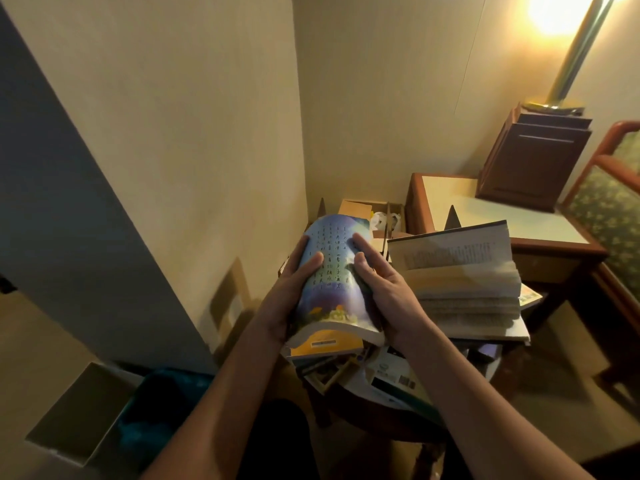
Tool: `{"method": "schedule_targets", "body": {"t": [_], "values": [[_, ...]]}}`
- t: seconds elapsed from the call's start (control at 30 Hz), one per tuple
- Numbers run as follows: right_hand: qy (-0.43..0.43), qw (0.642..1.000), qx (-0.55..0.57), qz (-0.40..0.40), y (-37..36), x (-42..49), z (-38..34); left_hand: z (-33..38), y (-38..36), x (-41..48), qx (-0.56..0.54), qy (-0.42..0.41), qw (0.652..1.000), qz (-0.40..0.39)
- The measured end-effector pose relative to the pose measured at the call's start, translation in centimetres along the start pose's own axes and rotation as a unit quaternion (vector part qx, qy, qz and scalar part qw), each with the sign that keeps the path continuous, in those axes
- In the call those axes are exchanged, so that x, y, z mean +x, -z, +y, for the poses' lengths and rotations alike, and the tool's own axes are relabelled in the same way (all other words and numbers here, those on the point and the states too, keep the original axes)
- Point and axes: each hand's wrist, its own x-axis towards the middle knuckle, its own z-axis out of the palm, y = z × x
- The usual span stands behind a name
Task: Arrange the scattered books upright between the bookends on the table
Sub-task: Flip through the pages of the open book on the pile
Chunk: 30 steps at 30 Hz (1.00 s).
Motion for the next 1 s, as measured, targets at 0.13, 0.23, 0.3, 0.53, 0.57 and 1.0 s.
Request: {"method": "schedule_targets", "body": {"t": [0.13, 0.23, 0.3, 0.53, 0.57, 1.0], "values": [[-0.023, 0.984, -0.172, 0.04, 0.6, -0.2, -1.6, 0.5, 0.0, -0.9, 0.086, 0.008, 0.996, 0.004], [-0.048, 0.998, -0.023, 0.013, 0.7, -0.6, -0.9, 0.1, -0.8, -1.2, 0.047, 0.011, 0.999, -0.016], [-0.06, 0.997, 0.035, -0.012, 0.8, -0.9, -0.7, 0.2, -1.2, -1.3, 0.037, 0.002, 0.999, -0.031], [-0.01, 0.993, -0.106, 0.045, 0.9, 0.1, -2.7, 1.6, -0.7, -1.8, 0.064, 0.027, 0.996, -0.054], [-0.011, 0.996, -0.08, 0.034, 0.8, 0.0, -2.6, 1.5, -0.9, -1.8, 0.048, 0.022, 0.996, -0.066], [-0.031, 0.989, 0.138, -0.05, -0.3, -1.9, -0.4, 1.6, -3.6, -0.8, 0.028, -0.064, 0.996, 0.057]]}}
